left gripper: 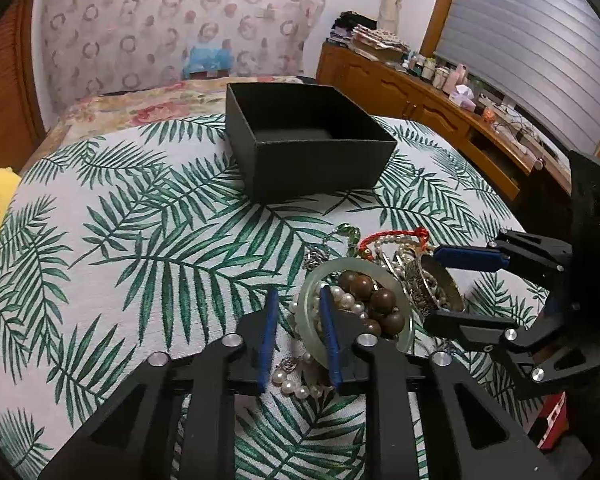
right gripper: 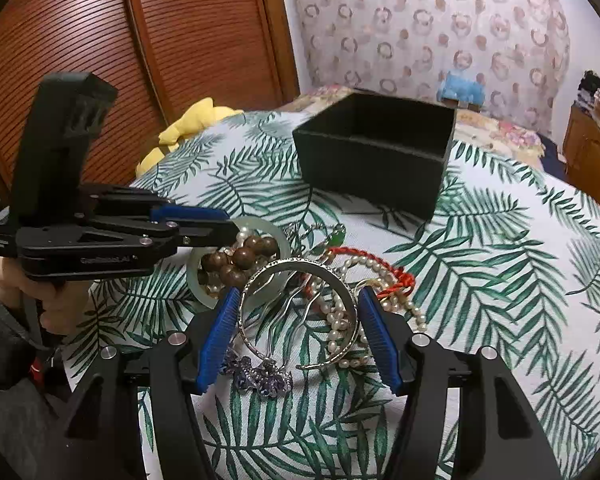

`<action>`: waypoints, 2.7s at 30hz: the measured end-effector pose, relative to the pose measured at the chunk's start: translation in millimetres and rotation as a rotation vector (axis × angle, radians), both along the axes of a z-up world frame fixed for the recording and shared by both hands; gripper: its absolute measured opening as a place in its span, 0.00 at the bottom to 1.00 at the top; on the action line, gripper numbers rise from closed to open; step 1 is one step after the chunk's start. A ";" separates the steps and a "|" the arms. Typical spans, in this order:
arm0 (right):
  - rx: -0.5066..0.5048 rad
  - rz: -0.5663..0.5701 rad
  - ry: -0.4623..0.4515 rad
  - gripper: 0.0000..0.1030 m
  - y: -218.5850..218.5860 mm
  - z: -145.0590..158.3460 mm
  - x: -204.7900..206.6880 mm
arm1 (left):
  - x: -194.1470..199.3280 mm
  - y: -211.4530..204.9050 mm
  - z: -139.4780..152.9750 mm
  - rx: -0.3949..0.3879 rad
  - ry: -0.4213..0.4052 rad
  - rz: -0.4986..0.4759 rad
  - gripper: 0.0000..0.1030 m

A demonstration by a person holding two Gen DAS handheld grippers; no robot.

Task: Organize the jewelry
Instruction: 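Close the left tool on the jade bangle rim and lift it, then carry the jade bangle into the black box and open the left tool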

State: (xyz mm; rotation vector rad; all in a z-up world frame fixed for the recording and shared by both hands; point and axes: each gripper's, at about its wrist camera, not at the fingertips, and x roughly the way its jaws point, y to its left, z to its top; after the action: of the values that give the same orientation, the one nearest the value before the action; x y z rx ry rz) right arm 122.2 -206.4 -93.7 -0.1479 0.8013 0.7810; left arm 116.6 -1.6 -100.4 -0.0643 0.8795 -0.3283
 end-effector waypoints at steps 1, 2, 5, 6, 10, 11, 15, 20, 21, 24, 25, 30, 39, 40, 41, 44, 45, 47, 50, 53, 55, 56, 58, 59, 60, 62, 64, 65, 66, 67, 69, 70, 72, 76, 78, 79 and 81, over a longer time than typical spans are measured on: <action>0.004 -0.002 -0.005 0.62 -1.5 2.2 -1.3 | -0.1 -0.6 0.1 -0.002 0.000 -0.005 0.13; 0.007 -0.005 -0.008 0.62 -2.8 4.1 -2.1 | -0.1 -1.5 0.3 0.002 0.000 -0.008 0.13; 0.008 -0.013 -0.016 0.62 -5.6 7.9 -2.6 | -0.5 -3.6 0.1 0.011 -0.006 -0.018 0.10; 0.006 -0.015 -0.018 0.62 -6.4 8.6 -2.4 | -0.8 -3.9 0.3 0.015 -0.009 -0.016 0.08; -0.005 -0.025 -0.020 0.62 -8.8 9.6 -0.8 | -6.0 -5.5 4.4 0.024 -0.038 -0.009 0.07; -0.007 -0.026 -0.023 0.62 -9.3 10.3 -0.8 | -7.1 -5.7 6.3 0.024 -0.045 -0.006 0.07; -0.007 -0.031 -0.031 0.62 -10.7 14.3 0.8 | -14.2 -3.0 19.2 0.009 -0.093 0.018 0.07; -0.013 -0.035 -0.056 0.62 -9.7 24.5 5.1 | -15.8 0.2 35.6 0.016 -0.148 0.044 0.07; -0.014 -0.037 -0.062 0.62 -9.6 26.7 6.8 | -15.0 1.8 39.1 0.016 -0.159 0.051 0.07; -0.019 -0.044 -0.086 0.62 -7.6 35.2 15.0 | -10.9 5.2 44.9 0.025 -0.175 0.066 0.07; -0.022 -0.047 -0.091 0.62 -6.1 37.4 18.8 | -9.1 6.9 46.5 0.027 -0.178 0.072 0.07; -0.032 -0.067 -0.128 0.62 0.5 50.6 42.3 | -2.7 16.2 52.1 0.031 -0.191 0.089 0.07; -0.050 -0.070 -0.186 0.62 20.6 65.8 90.3 | 16.5 27.1 67.6 0.063 -0.219 0.122 0.07; -0.059 -0.071 -0.188 0.62 22.9 65.3 94.7 | 18.8 28.0 68.6 0.063 -0.220 0.125 0.07; -0.067 -0.072 -0.188 0.62 25.5 64.5 100.5 | 21.7 28.1 70.1 0.064 -0.221 0.129 0.07; -0.084 -0.072 -0.188 0.62 31.8 62.3 114.0 | 30.7 30.4 73.3 0.070 -0.224 0.139 0.07; -0.092 -0.070 -0.188 0.62 34.1 61.0 118.7 | 33.9 30.7 74.5 0.074 -0.226 0.142 0.07; -0.105 -0.071 -0.182 0.62 36.6 58.3 126.7 | 38.5 30.9 75.8 0.080 -0.229 0.145 0.07; -0.102 -0.082 -0.172 0.64 36.4 55.3 137.0 | 46.3 27.9 79.9 0.087 -0.234 0.146 0.07; -0.070 -0.096 -0.155 0.64 28.5 57.4 141.3 | 55.1 22.6 82.6 0.094 -0.236 0.143 0.07; -0.052 -0.106 -0.153 0.64 19.0 59.0 140.7 | 61.9 17.5 83.6 0.099 -0.238 0.137 0.07; -0.049 -0.111 -0.151 0.64 14.8 58.7 139.4 | 65.4 14.9 83.6 0.101 -0.239 0.136 0.07; -0.050 -0.129 -0.146 0.64 4.4 57.1 135.7 | 72.7 10.3 82.1 0.103 -0.236 0.133 0.07; -0.053 -0.136 -0.144 0.64 0.1 55.7 133.8 | 75.2 8.7 81.2 0.103 -0.234 0.132 0.07; -0.055 -0.141 -0.143 0.64 -4.6 54.5 131.4 | 79.3 5.9 79.8 0.104 -0.231 0.132 0.07; -0.054 -0.155 -0.140 0.64 -15.0 52.4 125.1 | 89.3 -0.4 75.4 0.111 -0.223 0.131 0.07; -0.047 -0.164 -0.135 0.64 -24.1 50.8 118.4 | 98.1 -6.1 70.4 0.121 -0.211 0.131 0.07; -0.047 -0.169 -0.133 0.64 -27.5 50.0 115.7 | 100.8 -8.4 67.2 0.128 -0.206 0.130 0.07; -0.047 -0.173 -0.131 0.64 -30.8 49.2 113.0 | 106.4 -11.7 62.7 0.138 -0.196 0.131 0.07; -0.047 -0.177 -0.126 0.64 -35.1 48.1 109.5 | 109.8 -13.0 60.3 0.143 -0.190 0.131 0.07; -0.041 -0.184 -0.120 0.64 -40.7 46.7 103.7 | 116.6 -17.1 55.0 0.154 -0.175 0.129 0.07; -0.039 -0.187 -0.118 0.64 -42.7 46.0 101.5 | 118.2 -19.1 52.1 0.160 -0.170 0.128 0.07; -0.034 -0.190 -0.113 0.64 -47.4 44.0 95.7 | 122.5 -22.2 46.9 0.169 -0.156 0.124 0.07; -0.015 -0.187 -0.101 0.64 -52.0 40.2 83.5 | 126.0 -29.9 40.3 0.178 -0.129 0.100 0.09; -0.015 -0.187 -0.094 0.64 -54.0 37.3 79.0 | 122.5 -31.5 41.9 0.188 -0.140 0.100 0.14; -0.014 -0.188 -0.089 0.64 -54.4 34.7 74.6 | 120.8 -32.0 43.5 0.181 -0.141 0.094 0.14; -0.009 -0.189 -0.082 0.64 -55.7 31.2 67.5 | 112.2 -29.4 47.9 0.165 -0.147 0.088 0.14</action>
State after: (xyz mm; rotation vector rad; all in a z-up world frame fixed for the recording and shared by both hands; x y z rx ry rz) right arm 189.6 -262.1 -62.5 -0.1093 0.7298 0.5897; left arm 228.9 -31.0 -52.6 0.0734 0.7533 -0.1751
